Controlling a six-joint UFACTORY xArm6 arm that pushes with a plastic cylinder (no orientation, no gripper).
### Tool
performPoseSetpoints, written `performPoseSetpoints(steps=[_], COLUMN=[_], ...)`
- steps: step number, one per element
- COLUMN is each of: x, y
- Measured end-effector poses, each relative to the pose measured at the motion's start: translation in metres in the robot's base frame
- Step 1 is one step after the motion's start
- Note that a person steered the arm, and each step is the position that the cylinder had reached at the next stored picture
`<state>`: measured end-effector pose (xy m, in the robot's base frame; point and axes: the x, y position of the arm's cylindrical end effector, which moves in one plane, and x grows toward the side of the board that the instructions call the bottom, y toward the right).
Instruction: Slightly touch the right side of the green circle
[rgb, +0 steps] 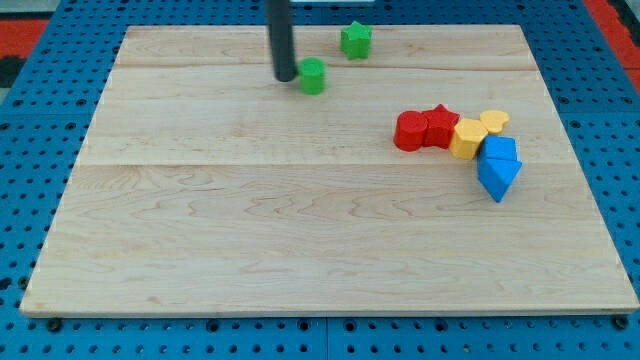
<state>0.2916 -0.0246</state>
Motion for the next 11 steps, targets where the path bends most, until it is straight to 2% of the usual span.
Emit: performPoseSetpoints(steps=[2,3,4,5,6,8,10,11], x=[-0.015,0.01,0.018,-0.007,-0.011,-0.011,0.012,0.011], y=[0.065,0.118,0.138,0.138,0.158,0.175,0.19,0.177])
